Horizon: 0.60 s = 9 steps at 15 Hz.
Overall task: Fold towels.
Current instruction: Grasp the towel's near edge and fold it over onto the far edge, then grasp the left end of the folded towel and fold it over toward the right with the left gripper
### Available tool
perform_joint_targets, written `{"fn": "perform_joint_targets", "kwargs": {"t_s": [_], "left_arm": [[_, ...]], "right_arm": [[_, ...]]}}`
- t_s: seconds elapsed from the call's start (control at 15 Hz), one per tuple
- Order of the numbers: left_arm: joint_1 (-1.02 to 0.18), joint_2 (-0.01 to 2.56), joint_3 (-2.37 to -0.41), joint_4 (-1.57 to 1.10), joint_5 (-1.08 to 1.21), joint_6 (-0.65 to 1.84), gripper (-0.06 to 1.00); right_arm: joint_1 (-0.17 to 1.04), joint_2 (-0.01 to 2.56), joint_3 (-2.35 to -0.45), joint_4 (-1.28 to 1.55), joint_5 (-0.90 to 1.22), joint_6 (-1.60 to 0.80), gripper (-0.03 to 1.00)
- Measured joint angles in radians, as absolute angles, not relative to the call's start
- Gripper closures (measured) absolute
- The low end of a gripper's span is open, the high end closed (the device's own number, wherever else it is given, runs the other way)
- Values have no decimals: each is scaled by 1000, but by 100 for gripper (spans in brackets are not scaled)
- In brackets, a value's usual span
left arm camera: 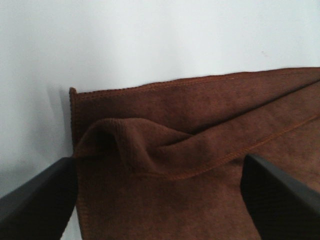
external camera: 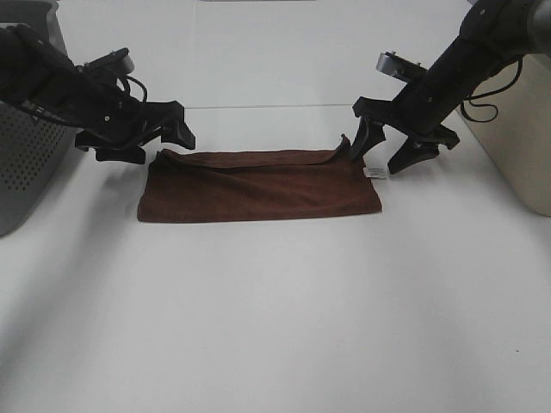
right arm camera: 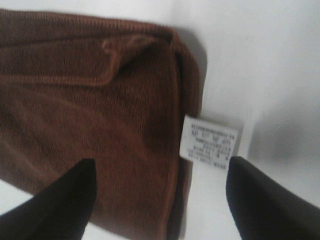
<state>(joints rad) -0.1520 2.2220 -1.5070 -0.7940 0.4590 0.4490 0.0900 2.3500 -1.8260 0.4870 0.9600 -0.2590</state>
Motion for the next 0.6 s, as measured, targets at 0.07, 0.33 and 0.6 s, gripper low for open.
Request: {"fn": "perform_joint_targets", "kwargs": {"t_s": [0.07,0.33,0.6], "left_arm": [[-142,2205,-1507,-793,498,409,13],[-55,2211,-1508,-782,656,319,13],[-44,2251,-1508,-799,645,317,15]], "right_arm": [[90,2337,-1826,465,1038,-231,26],[90,2323,-1823,448,1203,-193,26],[90,2206,-1699,443,1212,-184,26]]}}
